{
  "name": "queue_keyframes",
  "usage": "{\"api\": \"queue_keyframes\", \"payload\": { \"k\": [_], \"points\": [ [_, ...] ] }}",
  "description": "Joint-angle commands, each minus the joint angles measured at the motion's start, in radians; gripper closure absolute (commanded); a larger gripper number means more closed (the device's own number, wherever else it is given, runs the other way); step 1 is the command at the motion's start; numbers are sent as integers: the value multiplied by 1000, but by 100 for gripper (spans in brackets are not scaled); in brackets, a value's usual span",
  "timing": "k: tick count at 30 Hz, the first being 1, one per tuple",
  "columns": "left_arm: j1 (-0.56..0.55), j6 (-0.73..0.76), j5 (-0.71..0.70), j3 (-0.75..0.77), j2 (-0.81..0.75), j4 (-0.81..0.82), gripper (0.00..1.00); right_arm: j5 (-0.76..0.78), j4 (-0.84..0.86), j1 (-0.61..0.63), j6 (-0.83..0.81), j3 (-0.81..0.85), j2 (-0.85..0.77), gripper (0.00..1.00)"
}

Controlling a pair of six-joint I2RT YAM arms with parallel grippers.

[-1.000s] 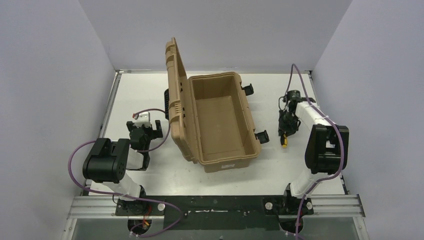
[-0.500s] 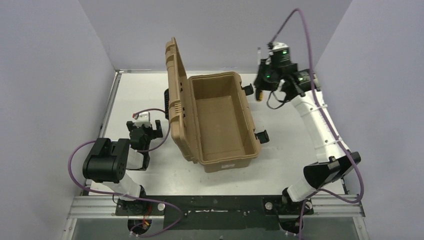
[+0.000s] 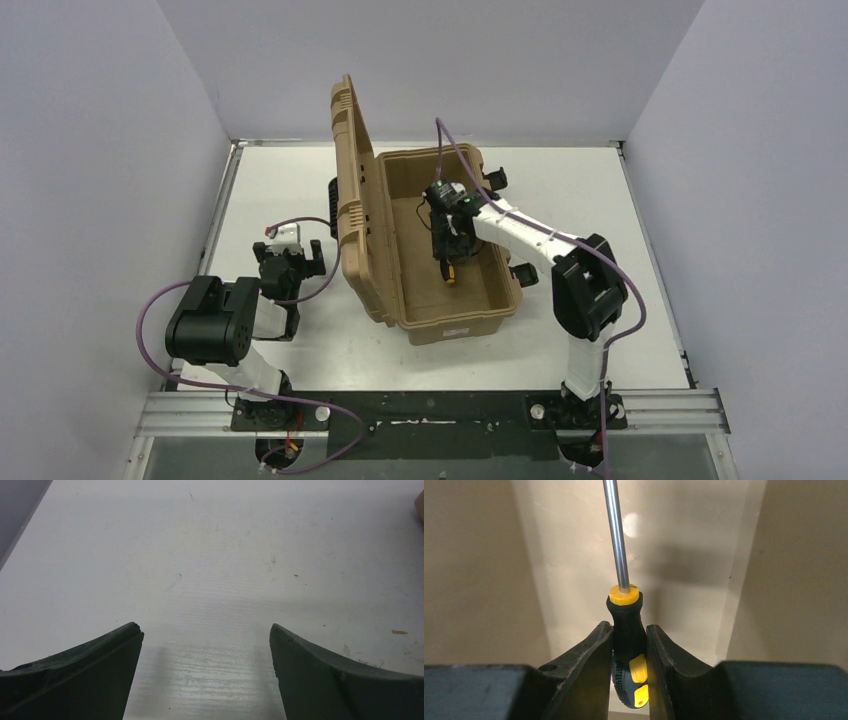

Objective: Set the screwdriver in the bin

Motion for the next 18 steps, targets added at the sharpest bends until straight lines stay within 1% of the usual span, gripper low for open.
{"api": "queue_keyframes", "payload": {
  "k": [1,5,8,9,10,11,13,14,17,18],
  "points": [
    [2,-7,-2,15,-8,51,3,8,133,10,31,-59,18,100],
    [2,-8,-2,15,-8,51,3,16,198,13,41,-118,71,99],
    [2,-8,-2,15,-7,51,3,11,222,17,42,-135,106,91],
    [2,-9,-2,15,-7,52,3,10,226,17,42,-136,113,85],
    [2,-7,-2,15,-8,52,3,8,227,16,42,-135,118,74],
    [2,-8,-2,15,-8,52,3,7,226,16,44,-133,119,63],
    [2,-8,-2,15,-7,51,3,15,226,17,48,-129,105,35],
    [2,-8,-2,15,-7,51,3,24,224,16,47,-124,95,28],
    [2,-8,-2,15,-7,52,3,55,202,16,36,-85,54,15],
    [2,-8,-2,15,-7,51,3,59,192,16,28,-63,39,3]
  ]
}}
